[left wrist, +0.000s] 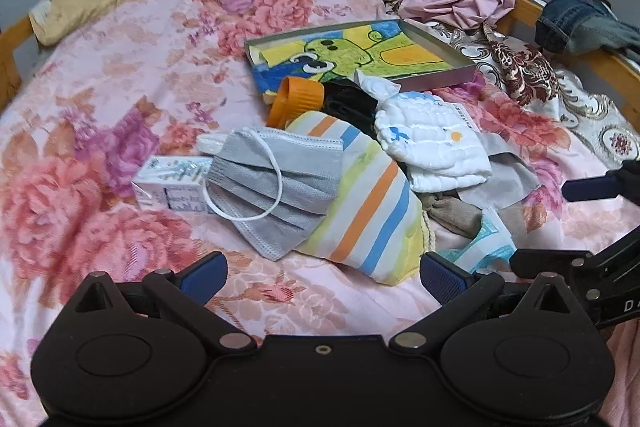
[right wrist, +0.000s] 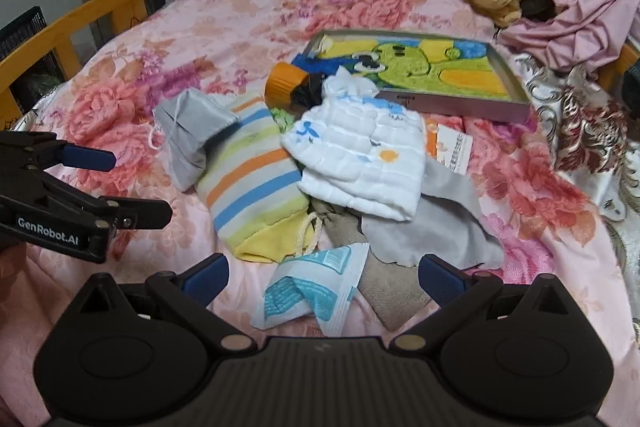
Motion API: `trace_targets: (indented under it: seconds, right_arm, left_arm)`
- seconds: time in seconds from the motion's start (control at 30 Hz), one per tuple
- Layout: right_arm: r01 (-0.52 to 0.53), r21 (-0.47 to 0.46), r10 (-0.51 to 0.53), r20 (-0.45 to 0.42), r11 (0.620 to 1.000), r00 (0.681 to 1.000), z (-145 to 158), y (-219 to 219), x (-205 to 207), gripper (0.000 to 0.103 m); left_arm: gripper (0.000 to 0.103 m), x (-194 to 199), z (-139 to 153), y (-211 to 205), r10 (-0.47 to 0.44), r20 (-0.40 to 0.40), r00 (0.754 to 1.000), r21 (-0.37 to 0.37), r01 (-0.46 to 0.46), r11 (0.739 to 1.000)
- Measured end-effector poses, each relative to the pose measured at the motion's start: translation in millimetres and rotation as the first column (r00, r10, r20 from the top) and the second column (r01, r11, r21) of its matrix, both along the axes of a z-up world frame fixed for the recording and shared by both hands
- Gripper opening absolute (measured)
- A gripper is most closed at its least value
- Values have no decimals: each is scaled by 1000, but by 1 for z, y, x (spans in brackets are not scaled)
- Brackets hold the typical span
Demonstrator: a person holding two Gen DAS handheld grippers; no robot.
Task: Organize soft objects
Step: 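Grasp the blue-and-white packet with the right gripper while the left grasps the grey mask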
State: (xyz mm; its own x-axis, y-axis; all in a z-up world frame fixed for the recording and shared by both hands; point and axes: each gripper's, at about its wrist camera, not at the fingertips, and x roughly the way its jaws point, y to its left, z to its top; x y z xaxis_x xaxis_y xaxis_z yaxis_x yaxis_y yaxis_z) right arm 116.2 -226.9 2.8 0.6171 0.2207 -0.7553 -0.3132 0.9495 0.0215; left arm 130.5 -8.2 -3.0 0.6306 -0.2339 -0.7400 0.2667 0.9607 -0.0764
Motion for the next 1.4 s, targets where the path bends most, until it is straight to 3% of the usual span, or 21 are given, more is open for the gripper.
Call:
trace_targets:
  seconds: [0.1,0.3,0.57,0.77,0.93,1.1,1.27,1.4]
  right_arm:
    - [12,42,-10,-45,999,999,-7,-3,6,103]
    - [0,66,7,-109,998,994,-22,-1,16,101]
    - [5,89,10,-164,996,986,-37,4,30,91]
    - [20,86,-4,-179,996,984,-44,6,39,76]
    - [24,80,-10,-180,996,984,-47,8,43,59]
    - [18,95,-3,-153,995,988,-44,9,42,53]
    - [13,100,1,-135,995,991,-42,11,42,48]
    - [9,107,5,-122,994,993,-40,11,40,46]
  left_arm:
    - [102,6,-6,3,19,-5,1000,-22,-20,1000]
    - [102,18,-12,3,59,34,998,36,-60,998]
    - [102,24,-13,-10,27,114,993,99,-39,994]
    - [98,35,-16,-14,41,149,988,120,-60,991]
    - [84,42,-19,-7,65,155,986,68,-76,995]
    - [51,44,-21,-1,64,140,988,-14,-63,998]
    - [30,44,-23,0,62,122,991,-63,-54,996]
    - [20,41,-23,3,72,126,989,-101,-59,993]
